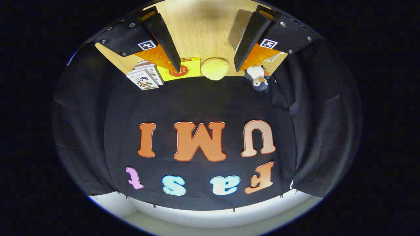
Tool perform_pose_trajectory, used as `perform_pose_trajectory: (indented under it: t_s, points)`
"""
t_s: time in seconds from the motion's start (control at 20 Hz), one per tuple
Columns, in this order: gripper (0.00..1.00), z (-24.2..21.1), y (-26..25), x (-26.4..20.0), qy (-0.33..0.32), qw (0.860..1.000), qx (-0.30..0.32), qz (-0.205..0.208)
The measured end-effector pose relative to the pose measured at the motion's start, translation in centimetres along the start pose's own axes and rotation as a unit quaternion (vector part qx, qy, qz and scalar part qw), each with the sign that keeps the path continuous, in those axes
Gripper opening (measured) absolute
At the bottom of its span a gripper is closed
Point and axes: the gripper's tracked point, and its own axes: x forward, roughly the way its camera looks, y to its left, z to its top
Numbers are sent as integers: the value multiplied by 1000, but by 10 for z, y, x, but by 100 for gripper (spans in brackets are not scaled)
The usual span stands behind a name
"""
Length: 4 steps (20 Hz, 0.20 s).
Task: Open the storage box then place both shoes into the box .Put the left shoe in first, then the right shoe, with the right side of both shoes facing outward in a uniform manner.
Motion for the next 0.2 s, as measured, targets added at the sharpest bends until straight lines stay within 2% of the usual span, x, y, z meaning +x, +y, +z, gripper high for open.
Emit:
perform_pose_trajectory:
  t_s: [0.2]
  points:
    - [98, 3, -22, -17, -17, 1000, 2, 16]
